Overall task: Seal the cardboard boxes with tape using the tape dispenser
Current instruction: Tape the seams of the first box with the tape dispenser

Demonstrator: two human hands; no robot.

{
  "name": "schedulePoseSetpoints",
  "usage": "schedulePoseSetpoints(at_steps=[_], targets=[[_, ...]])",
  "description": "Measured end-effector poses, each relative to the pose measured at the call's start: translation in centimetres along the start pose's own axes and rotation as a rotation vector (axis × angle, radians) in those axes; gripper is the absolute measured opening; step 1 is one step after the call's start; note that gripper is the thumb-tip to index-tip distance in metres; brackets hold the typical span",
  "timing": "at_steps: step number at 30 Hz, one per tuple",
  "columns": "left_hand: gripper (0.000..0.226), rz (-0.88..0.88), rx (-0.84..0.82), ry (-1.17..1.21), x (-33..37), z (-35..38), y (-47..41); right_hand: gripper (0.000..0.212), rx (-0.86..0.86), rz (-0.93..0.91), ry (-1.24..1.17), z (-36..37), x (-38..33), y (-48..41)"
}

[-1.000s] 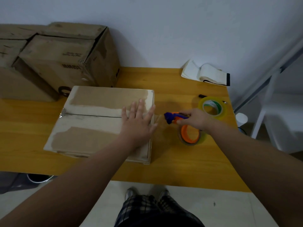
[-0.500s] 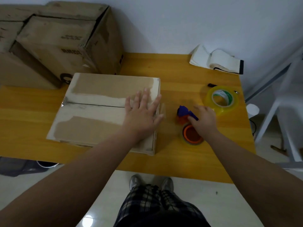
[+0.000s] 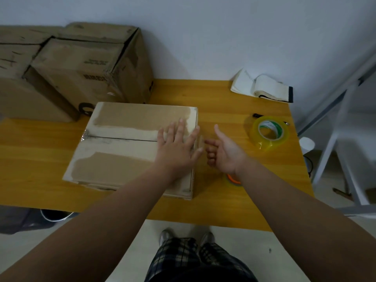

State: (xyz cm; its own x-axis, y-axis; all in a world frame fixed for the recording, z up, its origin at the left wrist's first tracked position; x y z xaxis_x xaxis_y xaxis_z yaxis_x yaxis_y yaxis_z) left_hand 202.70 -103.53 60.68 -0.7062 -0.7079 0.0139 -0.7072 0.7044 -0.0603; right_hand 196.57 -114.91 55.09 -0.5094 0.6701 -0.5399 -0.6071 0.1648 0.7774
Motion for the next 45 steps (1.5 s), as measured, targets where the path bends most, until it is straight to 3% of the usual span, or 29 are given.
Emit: schedulePoseSetpoints(at_steps=[9,14,21,26,29,34,38,42,45], targets=[[0.062,0.008,-0.005,0.003,0.0,0.1,0.0,0.011,0.075,-0.48,0.421,1.0,-3.8,1.1],[0.062,0.002,-0.004,-0.006,0.0,0.2,0.0,0.01,0.082,-0.557,0.678,2.2,-5.1,1.6],[0.062,0.005,-0.005,-0.003,-0.1,0.1,0.0,0.045,0.096,-0.45,1.191,1.7,-6.4,1.6],[0.061,-0.002,0.001,0.015,-0.1,0.1,0.0,0.028,-0.081,-0.292,0.88,0.1,-6.5,2.4],[0.062,0.001,-0.003,0.001,-0.1,0.2,-0.1,0.023,0.035,-0.315,0.769,-1.4,-6.3,2.7],[0.074,0.019,-0.033,-0.019,-0.9,0.3,-0.7,0.029,0.249,-0.485,0.63,-2.7,-5.5,2.8],[0.085,0.027,-0.038,-0.006,-2.0,0.0,-0.4,0.033,0.361,-0.514,0.541,-3.0,-2.7,1.7],[0.089,0.055,-0.037,-0.009,-2.3,-0.4,0.0,0.037,0.465,-0.572,0.683,-1.9,-1.6,0.3],[0.072,0.109,-0.005,0.031,-3.6,-0.9,0.6,0.037,0.481,-0.69,0.847,0.1,-1.6,0.0]])
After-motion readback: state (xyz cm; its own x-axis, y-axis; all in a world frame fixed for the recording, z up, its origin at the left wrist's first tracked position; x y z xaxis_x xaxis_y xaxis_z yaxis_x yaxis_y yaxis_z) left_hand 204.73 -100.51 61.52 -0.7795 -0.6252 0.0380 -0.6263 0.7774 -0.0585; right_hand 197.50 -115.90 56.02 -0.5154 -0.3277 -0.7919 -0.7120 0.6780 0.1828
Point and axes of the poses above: each hand's wrist, its own y-axis away from the middle knuckle, its own z-axis out of the palm, x = y × z, the point moved 6 cm from there along -y, towards the middle knuckle, and after that the axes turned 9 degrees about x, right-handed, at the moved point
